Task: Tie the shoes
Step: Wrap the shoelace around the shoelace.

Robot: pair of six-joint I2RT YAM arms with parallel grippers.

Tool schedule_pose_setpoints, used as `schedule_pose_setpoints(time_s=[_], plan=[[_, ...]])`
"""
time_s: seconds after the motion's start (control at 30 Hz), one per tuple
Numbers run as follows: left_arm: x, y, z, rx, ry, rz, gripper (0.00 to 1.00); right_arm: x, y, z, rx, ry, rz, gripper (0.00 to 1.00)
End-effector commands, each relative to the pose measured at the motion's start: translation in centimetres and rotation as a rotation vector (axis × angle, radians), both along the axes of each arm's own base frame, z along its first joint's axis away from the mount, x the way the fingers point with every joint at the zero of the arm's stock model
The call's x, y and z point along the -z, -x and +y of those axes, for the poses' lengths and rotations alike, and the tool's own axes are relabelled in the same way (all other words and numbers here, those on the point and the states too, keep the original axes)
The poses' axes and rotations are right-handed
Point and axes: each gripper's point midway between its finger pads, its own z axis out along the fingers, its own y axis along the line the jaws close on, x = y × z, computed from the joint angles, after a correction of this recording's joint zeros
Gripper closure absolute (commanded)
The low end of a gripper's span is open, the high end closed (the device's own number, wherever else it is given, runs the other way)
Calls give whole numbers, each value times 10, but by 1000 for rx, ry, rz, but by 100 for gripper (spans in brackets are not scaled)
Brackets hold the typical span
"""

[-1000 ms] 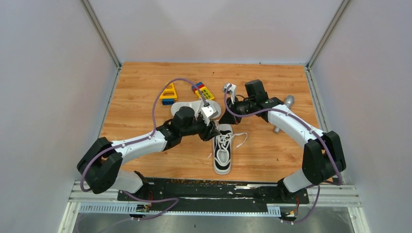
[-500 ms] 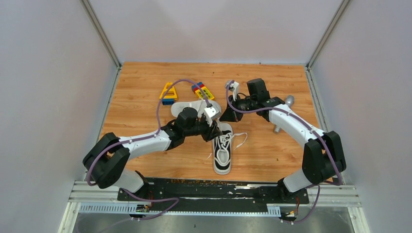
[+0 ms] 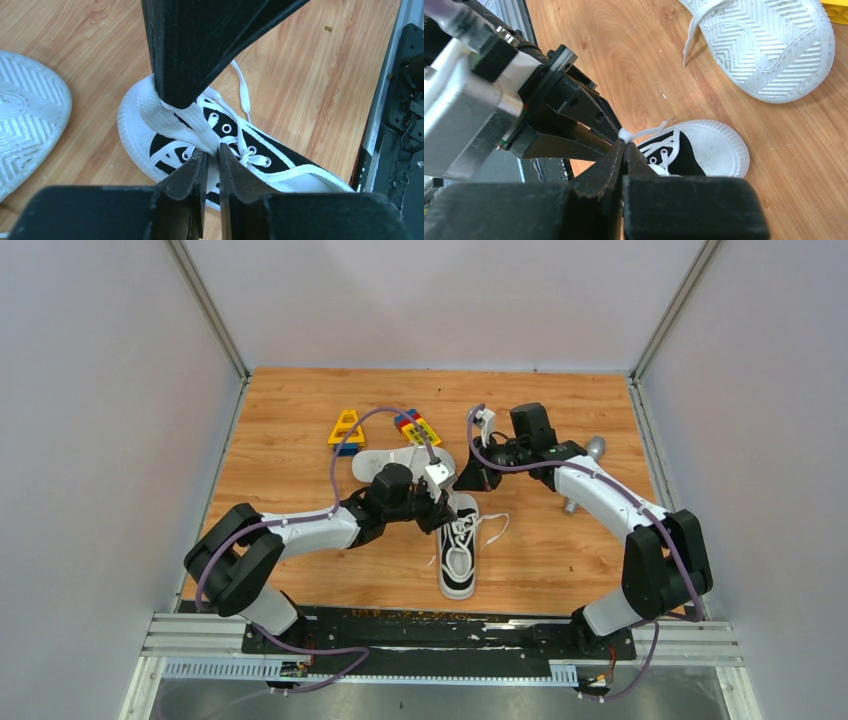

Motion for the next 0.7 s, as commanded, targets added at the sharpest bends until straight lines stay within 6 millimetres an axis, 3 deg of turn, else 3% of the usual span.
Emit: schedule_pose_setpoints(time_s=[0.0, 0.23, 0.33, 0.5, 0.67], plan=[[-16, -5, -14, 17, 57, -29, 86, -14, -6, -1, 29, -31, -38, 100], [-13, -2, -16, 37, 64, -26, 100, -11, -10, -10, 56, -28, -22, 100], [-12, 2, -18, 68, 67, -27, 100, -8, -9, -17, 67, -24, 11, 99], [-8, 7, -20, 117, 62, -31, 100, -3, -11, -39, 84, -29, 77, 69], [-1, 14, -19, 188, 31, -54, 100, 1, -15, -44, 52, -67, 128, 56]])
